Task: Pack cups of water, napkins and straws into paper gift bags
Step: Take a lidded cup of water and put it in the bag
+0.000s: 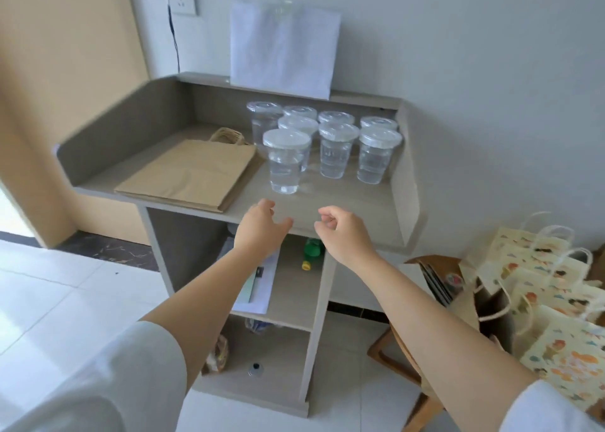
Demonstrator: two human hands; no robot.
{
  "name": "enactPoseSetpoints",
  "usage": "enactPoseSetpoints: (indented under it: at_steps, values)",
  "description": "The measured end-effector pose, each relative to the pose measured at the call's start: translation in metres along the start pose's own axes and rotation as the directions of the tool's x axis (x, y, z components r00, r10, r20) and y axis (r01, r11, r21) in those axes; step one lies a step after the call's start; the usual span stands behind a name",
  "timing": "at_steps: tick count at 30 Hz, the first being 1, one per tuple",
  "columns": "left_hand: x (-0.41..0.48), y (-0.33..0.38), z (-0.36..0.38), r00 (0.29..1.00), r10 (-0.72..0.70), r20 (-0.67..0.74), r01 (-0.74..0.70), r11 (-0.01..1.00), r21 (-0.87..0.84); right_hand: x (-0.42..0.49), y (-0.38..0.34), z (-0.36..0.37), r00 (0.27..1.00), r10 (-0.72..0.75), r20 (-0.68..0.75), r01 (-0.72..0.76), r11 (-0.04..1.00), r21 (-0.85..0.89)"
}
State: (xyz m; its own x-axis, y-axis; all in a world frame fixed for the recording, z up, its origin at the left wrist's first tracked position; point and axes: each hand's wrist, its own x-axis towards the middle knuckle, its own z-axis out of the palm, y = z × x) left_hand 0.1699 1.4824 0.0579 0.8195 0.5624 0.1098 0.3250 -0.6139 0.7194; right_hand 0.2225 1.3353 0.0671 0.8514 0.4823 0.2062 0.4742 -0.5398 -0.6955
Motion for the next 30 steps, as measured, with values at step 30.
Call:
enactPoseSetpoints:
  at_steps: [30]
  values:
    - [0.049,0.032,0.025,0.998,-0.023,-0.06,0.011,0.98,-0.199,0.085,-0.004,-0.006,0.896,-0.419,-0.149,0.413,0.908,-0.072]
